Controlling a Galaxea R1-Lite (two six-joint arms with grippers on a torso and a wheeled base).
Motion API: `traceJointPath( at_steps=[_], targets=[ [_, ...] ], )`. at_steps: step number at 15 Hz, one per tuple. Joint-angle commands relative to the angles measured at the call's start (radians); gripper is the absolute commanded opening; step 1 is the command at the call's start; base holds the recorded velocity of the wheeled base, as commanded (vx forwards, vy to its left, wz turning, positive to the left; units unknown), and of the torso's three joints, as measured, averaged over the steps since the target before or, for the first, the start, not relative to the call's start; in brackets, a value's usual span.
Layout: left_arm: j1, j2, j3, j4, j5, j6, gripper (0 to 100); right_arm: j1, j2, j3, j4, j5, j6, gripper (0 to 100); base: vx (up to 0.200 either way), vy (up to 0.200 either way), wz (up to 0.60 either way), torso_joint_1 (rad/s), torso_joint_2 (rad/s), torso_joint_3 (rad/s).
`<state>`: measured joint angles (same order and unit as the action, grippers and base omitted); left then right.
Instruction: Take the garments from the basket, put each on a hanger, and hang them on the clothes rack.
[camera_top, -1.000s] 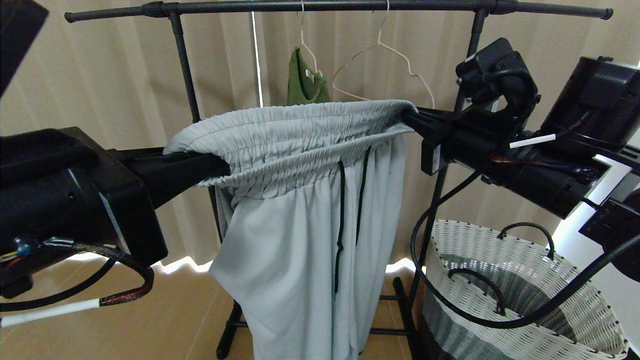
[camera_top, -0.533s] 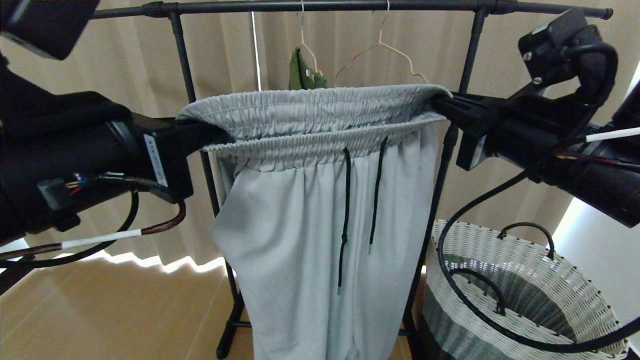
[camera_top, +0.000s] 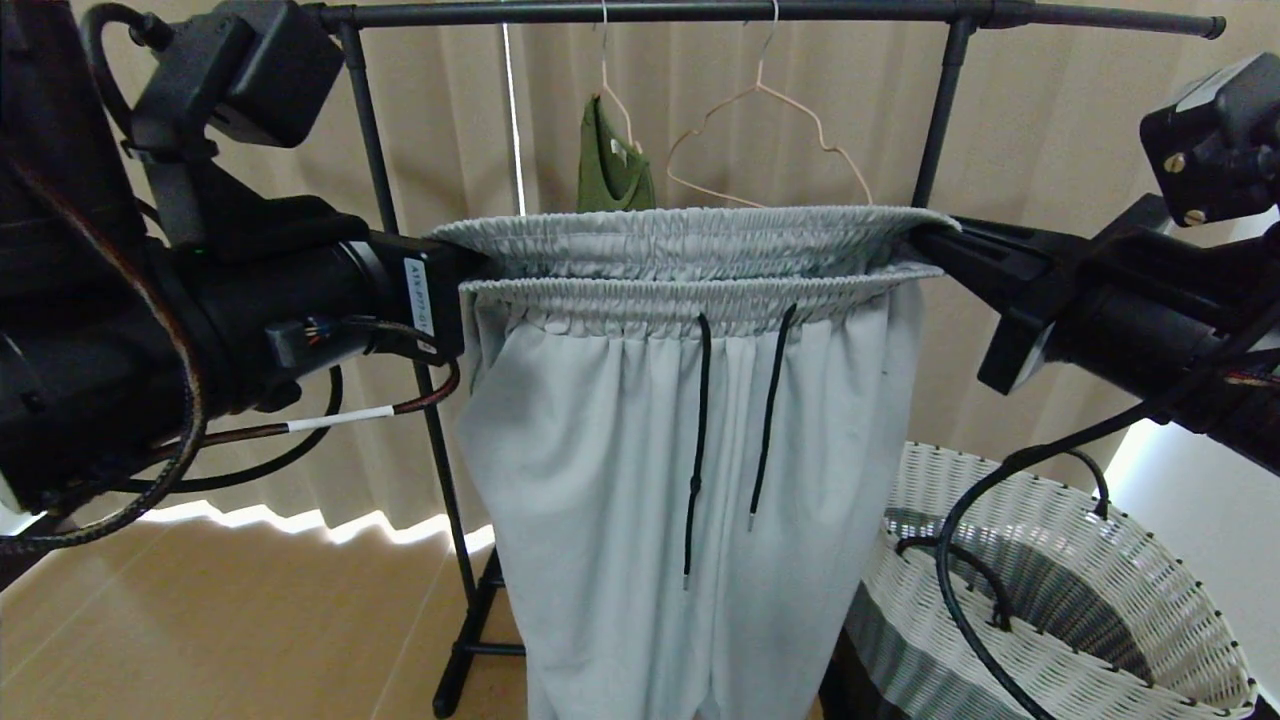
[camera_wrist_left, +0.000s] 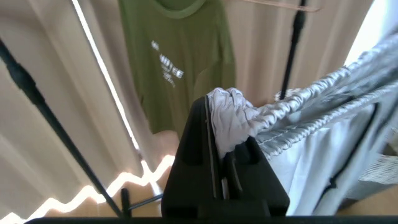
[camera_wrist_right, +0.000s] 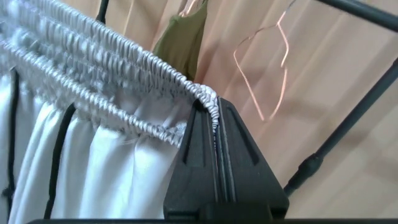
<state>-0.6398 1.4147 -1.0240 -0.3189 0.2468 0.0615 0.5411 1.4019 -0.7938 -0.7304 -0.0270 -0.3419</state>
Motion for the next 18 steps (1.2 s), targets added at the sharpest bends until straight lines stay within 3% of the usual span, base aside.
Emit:
traceJointPath(
  at_steps=[1,17,18],
  targets=[
    [0.0,0.02,0.001,-0.002,0.002,0.0,0,0.0,-0.008,0.008,-0.001,0.001,0.0,0,0.0,0.0,0.0,0.0,0.0,0.0],
    [-0.001,0.001,0.022,-0.006,0.0,0.003,0,0.0,-0.008,0.025,0.005,0.002,0.0,0,0.0,0.0,0.0,0.0,0.0,0.0],
    [-0.001,0.0,0.022,-0.006,0.0,0.003,0,0.002,-0.008,0.031,0.005,0.002,0.0,100,0.0,0.0,0.0,0.0,0.0,0.0]
  ],
)
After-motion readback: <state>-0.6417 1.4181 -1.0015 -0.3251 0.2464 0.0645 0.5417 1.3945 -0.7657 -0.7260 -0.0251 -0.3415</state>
